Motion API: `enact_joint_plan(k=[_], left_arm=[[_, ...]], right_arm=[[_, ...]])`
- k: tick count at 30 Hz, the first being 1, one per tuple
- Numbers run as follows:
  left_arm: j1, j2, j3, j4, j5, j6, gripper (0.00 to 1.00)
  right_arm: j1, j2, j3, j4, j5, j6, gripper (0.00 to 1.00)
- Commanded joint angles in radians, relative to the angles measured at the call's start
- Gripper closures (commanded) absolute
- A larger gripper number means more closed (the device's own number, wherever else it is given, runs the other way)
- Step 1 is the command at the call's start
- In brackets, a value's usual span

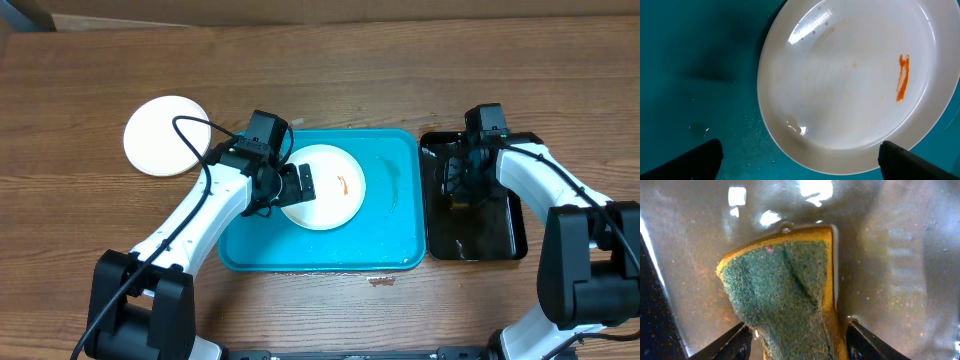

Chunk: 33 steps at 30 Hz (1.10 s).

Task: Clean dirty plates on tray and stack at the side
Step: 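Grasp the yellow-green sponge with the right gripper inside the black tray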

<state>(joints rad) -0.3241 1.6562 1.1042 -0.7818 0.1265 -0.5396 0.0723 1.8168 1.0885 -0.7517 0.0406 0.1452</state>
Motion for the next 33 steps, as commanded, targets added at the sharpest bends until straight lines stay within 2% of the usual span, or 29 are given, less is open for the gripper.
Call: enact_joint_plan(k=[1, 5, 9, 10, 12, 14, 16, 27, 30, 33], left_arm=[[0.001, -0.009, 0.017, 0.001, 0.0, 0.013, 0.0], [0.001, -0.009, 0.017, 0.0, 0.0, 0.013, 0.0], [0.001, -0.009, 0.017, 0.0, 0.0, 0.013, 0.0], [0.001, -0.009, 0.017, 0.001, 0.0, 0.013, 0.0], [0.001, -0.009, 0.017, 0.001, 0.0, 0.013, 0.0], [0.001, -0.009, 0.017, 0.0, 0.0, 0.013, 0.0], [0.001, -0.009, 0.017, 0.001, 0.0, 0.013, 0.0], [0.001, -0.009, 0.017, 0.0, 0.0, 0.013, 0.0], [0.001, -0.009, 0.017, 0.0, 0.0, 0.013, 0.0], [0.001, -0.009, 0.017, 0.001, 0.0, 0.013, 0.0]], right_arm=[[-0.003, -0.003, 0.042, 0.006, 0.002, -0.006, 0.39], [-0.003, -0.003, 0.06, 0.019, 0.002, -0.042, 0.41], [-0.003, -0.003, 0.058, 0.024, 0.002, -0.043, 0.61], [-0.003, -0.003, 0.056, 0.017, 0.002, -0.043, 0.61], [-0.002, -0.003, 0.048, 0.017, 0.002, -0.047, 0.54], [-0.002, -0.003, 0.037, 0.022, 0.002, -0.053, 0.41], [-0.001, -0.003, 0.03, 0.024, 0.002, -0.073, 0.38], [-0.002, -0.003, 0.03, 0.008, 0.002, -0.076, 0.53], [-0.002, -0.003, 0.03, -0.007, 0.002, -0.076, 0.52], [-0.002, -0.003, 0.03, -0.015, 0.002, -0.076, 0.44]])
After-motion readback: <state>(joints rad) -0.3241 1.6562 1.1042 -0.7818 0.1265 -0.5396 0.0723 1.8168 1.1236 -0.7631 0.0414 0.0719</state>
